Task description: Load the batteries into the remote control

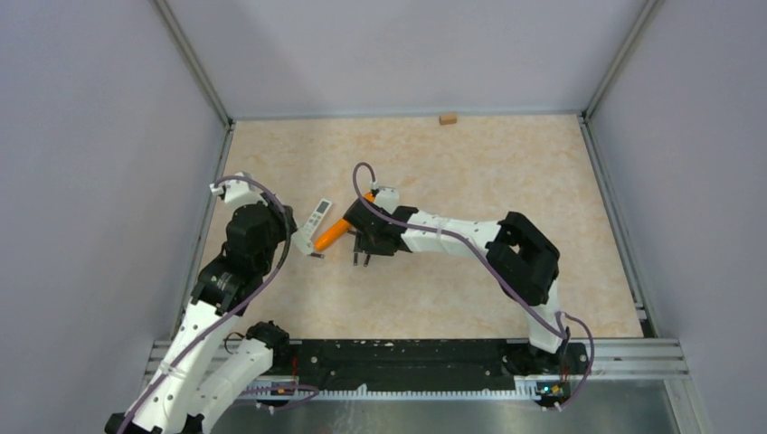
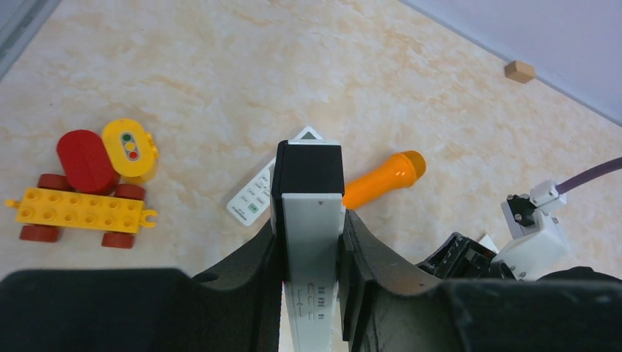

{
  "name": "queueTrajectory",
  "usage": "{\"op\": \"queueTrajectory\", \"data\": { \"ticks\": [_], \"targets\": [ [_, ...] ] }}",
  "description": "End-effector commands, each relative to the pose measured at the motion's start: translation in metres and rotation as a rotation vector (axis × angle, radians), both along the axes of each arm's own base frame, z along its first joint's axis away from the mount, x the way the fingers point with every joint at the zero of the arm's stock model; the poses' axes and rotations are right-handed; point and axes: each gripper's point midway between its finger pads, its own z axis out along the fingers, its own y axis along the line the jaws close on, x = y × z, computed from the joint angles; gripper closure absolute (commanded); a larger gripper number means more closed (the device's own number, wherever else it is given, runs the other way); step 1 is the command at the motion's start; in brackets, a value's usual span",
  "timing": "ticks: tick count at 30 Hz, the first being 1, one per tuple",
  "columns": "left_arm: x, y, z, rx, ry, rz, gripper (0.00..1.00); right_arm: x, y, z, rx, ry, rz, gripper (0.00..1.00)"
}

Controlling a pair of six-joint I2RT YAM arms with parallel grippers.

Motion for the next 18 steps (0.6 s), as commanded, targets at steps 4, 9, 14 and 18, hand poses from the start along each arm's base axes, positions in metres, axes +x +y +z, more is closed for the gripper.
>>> {"op": "queueTrajectory", "data": {
  "ticks": [4,9,14,18],
  "targets": [
    [-0.003,0.026,0.023,0.034,-0.059,0.125,1.0,-0.007,0.001,-0.006,-0.11,-0.022,-0.025,0.57],
    [-0.002,0.032,0.025,0.06,-0.041,0.156,1.0,-0.008,0.007,-0.017,-0.146,-0.019,-0.008,0.64],
    [-0.002,0.033,0.027,0.067,-0.038,0.162,1.0,-0.004,0.009,-0.021,-0.162,-0.039,-0.021,0.65],
    [-0.003,0.033,0.025,0.071,-0.029,0.16,1.0,-0.001,0.01,-0.026,-0.193,-0.038,-0.019,0.66]
  ]
}}
